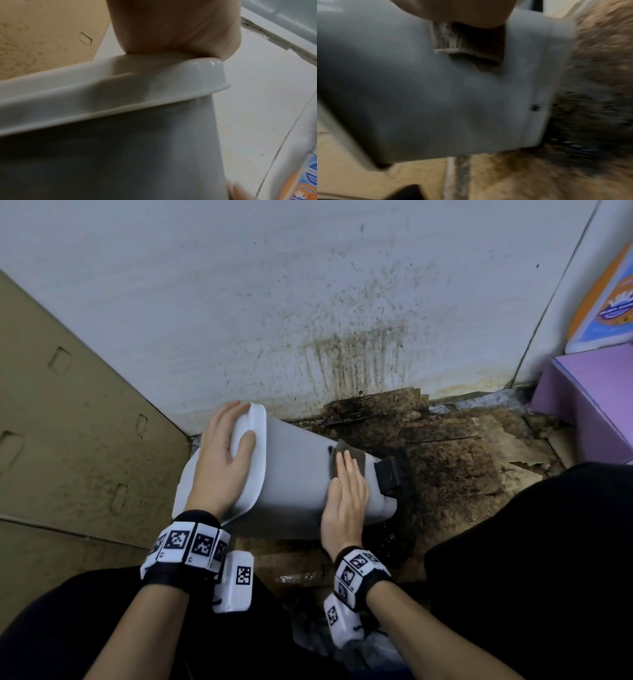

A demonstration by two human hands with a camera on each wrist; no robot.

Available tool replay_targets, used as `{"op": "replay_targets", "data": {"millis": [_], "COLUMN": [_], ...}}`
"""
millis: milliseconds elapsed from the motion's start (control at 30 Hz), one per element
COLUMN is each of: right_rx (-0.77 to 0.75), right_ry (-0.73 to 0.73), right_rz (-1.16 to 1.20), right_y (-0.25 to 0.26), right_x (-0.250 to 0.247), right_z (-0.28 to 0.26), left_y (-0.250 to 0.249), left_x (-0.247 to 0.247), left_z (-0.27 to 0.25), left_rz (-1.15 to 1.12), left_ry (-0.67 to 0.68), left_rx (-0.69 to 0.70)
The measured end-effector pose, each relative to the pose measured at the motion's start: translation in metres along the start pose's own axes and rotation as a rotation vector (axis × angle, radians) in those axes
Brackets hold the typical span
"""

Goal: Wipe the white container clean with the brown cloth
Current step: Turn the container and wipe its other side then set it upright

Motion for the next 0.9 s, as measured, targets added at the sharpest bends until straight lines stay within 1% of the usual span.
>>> {"op": "replay_targets", "data": {"millis": [67,133,233,333,400,500,600,667,800,900], "right_rx": [-0.018,-0.053,-0.063,-0.055,-0.068,-0.069,-0.152,-0.176,-0.132,-0.019], "right_ry": [0.024,0.082,0.239,0.364,0.396,0.388,0.364,0.355,0.381,0.418], "right_rz": [0.007,0.040,0.089,0.166,0.207,0.227,0.139,0.127,0.077,-0.014], "right_y": [0.029,0.060,0.095,0.114,0.119,0.117,0.111,0.100,0.069,0.028], "right_x": [0.010,0.021,0.038,0.044,0.043,0.040,0.034,0.030,0.024,0.015], "right_z": [0.010,0.020,0.034,0.047,0.053,0.053,0.054,0.057,0.066,0.072], "left_y": [-0.001,-0.001,-0.001,0.000,-0.001,-0.002,-0.003,-0.004,-0.005,-0.004], "left_x": [0.001,0.002,0.002,0.001,0.001,0.003,0.005,0.006,0.004,0.001], "left_z": [0.000,-0.001,0.001,0.001,-0.001,-0.001,0.000,0.000,-0.002,-0.003], "left_rz": [-0.007,-0.008,-0.001,-0.008,-0.014,-0.023,-0.025,-0.029,-0.049,-0.069], "left_ry": [-0.004,0.000,0.008,0.006,0.013,0.021,0.020,0.021,0.014,0.003], "left_rx": [-0.002,-0.005,-0.005,0.005,0.010,0.015,0.016,0.018,0.018,0.000]}}
Point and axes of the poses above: each hand's wrist, its own z-axis towards the middle knuckle, its own x-axis out of the palm, y = z × x, the point moved 8 cm from there along z, towards the middle knuckle, and after that the axes turned 15 degrees about -x, right-handed, at the moved point
